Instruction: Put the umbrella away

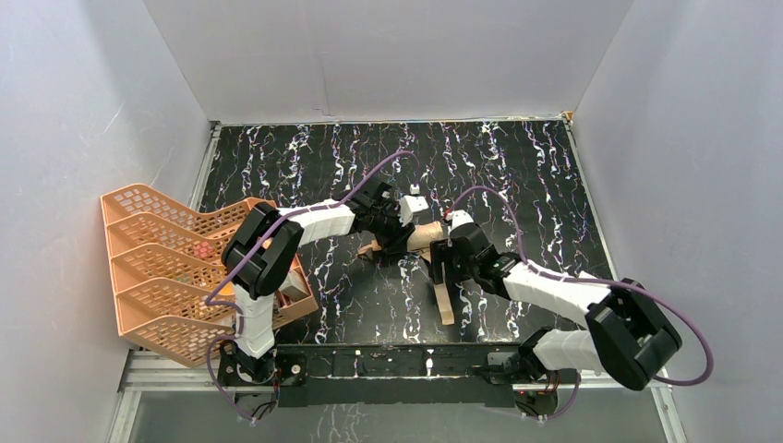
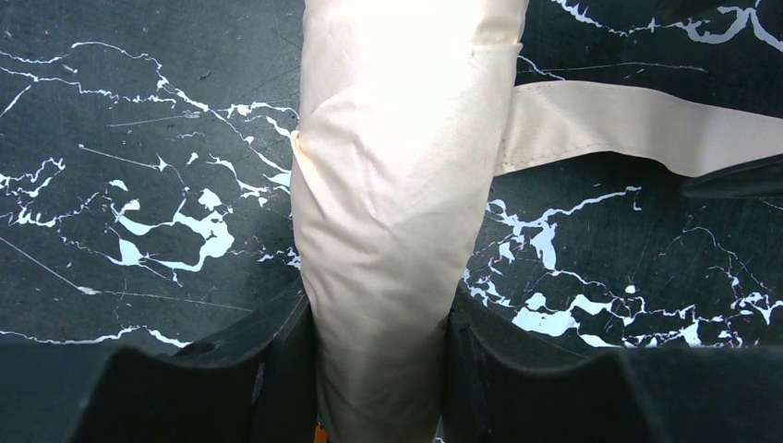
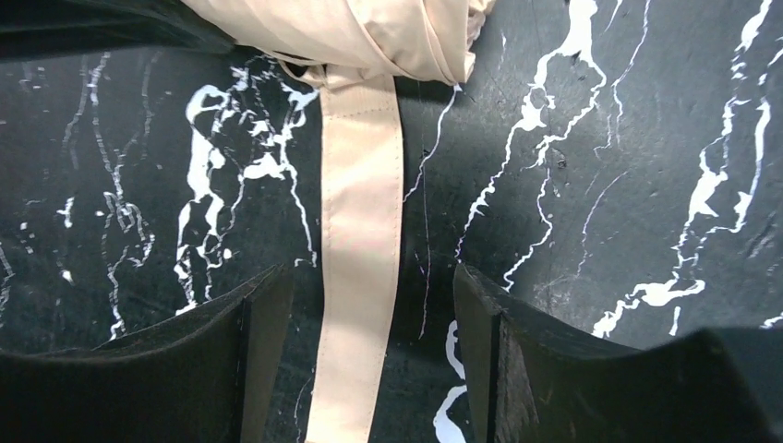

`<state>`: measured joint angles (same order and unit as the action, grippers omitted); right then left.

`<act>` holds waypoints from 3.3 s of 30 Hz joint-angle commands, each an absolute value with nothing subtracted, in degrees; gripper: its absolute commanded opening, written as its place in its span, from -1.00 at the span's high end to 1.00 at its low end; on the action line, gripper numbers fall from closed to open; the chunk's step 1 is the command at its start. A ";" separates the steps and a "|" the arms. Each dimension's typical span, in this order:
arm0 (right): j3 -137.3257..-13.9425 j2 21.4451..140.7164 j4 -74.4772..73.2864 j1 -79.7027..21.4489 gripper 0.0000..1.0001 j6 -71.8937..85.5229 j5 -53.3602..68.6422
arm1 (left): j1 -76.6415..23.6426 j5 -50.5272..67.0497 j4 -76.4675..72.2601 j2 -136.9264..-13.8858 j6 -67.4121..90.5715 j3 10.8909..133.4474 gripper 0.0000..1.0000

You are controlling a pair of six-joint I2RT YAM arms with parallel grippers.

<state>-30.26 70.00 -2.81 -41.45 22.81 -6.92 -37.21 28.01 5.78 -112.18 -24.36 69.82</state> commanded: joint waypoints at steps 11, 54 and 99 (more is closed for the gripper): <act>-36.51 82.92 -5.25 -48.72 -0.17 27.40 -20.06 | -36.56 21.45 16.96 -113.69 -21.66 67.09 1.00; -39.87 69.27 -21.56 -69.45 -0.18 34.50 -30.18 | -40.69 12.14 8.40 -111.83 -24.30 57.83 1.00; -65.19 100.96 -14.99 -24.58 -0.95 -35.32 43.57 | -54.15 -13.54 -34.91 -110.52 -54.74 34.85 1.00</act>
